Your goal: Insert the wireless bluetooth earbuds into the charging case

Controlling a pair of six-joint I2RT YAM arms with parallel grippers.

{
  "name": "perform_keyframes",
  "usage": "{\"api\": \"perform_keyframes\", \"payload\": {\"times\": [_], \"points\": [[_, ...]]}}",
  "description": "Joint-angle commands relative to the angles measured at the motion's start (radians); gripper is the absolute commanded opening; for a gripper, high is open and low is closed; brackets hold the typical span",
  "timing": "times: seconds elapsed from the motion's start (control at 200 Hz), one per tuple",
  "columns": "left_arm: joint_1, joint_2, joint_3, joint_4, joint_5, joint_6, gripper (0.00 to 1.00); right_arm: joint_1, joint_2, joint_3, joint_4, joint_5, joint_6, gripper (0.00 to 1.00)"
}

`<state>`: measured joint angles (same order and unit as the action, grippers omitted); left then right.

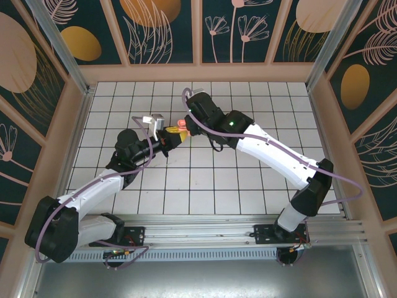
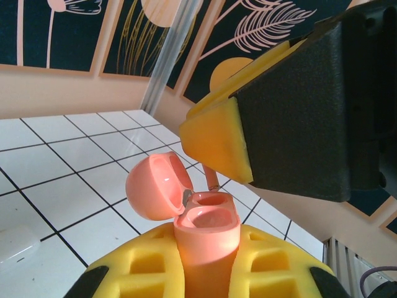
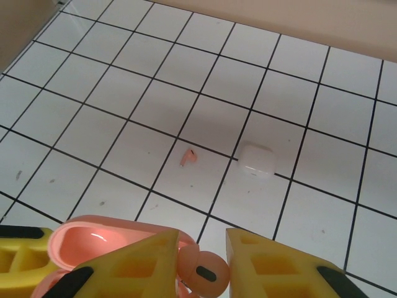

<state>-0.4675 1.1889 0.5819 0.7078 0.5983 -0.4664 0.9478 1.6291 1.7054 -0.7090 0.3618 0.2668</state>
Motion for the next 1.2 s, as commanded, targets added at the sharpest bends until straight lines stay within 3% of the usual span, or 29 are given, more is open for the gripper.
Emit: {"api": "perform_keyframes", "payload": {"times": [0.0, 0.671, 1.196], "points": [[-0.004, 0.007, 0.027, 0.067, 0.029, -0.021, 0.0, 0.015, -0.035, -0.009, 0.039, 0.001, -0.018, 0.23], [-0.003, -0.005, 0.024, 0.075, 0.037, -0.04, 0.0, 0.031, -0.07, -0.109, 0.088, 0.015, -0.186, 0.24], [-0.004, 0.003, 0.039, 0.093, 0.039, -0.061, 0.0, 0.03, -0.095, -0.164, 0.114, -0.215, -0.282, 0.26]]}}
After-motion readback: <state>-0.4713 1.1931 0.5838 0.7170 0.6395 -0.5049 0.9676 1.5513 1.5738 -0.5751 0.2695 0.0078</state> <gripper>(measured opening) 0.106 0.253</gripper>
